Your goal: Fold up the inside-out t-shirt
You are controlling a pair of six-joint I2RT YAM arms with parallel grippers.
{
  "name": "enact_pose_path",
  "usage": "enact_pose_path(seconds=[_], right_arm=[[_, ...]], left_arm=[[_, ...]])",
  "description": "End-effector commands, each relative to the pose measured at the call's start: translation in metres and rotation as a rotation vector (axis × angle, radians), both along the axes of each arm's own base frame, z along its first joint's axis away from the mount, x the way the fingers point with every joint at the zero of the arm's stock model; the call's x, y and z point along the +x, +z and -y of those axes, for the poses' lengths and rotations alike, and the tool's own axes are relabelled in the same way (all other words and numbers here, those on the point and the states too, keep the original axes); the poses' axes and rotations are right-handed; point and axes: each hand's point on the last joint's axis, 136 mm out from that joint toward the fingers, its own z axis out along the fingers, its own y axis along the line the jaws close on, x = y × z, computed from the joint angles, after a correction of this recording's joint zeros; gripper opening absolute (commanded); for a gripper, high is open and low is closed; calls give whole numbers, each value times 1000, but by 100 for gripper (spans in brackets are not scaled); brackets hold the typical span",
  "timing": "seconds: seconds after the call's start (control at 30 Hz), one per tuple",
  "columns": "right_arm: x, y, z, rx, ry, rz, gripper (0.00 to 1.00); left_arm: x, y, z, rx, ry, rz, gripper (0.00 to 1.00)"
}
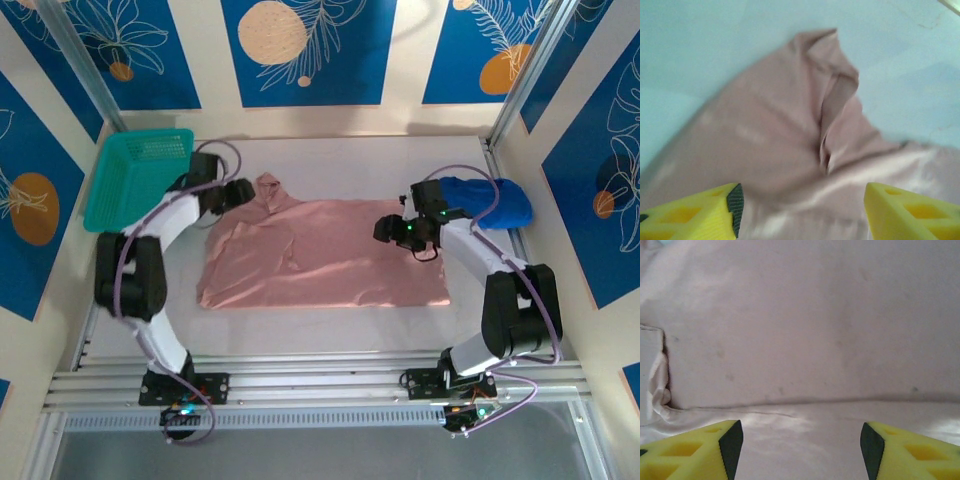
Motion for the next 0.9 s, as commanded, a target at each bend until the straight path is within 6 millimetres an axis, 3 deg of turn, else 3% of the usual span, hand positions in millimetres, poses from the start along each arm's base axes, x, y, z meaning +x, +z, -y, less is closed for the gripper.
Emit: enact_pose_path(seconds=[0.0,0.23,0.43,0.63,0.87], right_arm=[[20,8,-2,-20,0,60,66],[20,2,1,-46,8,45,66],[18,-4,0,-40,6,24,66],[14,-8,0,-44,8,9,66],[13,-16,-1,-42,9,-19,66]], left_arm=[[35,-12,7,17,-64,-9,62],[81,-38,29,-17,-158,-37,58],[101,-62,39,-31,-189,-71,58],[111,-73,47,-55,-211,-88,54],[107,-82,54,-82,-241,-109,44]])
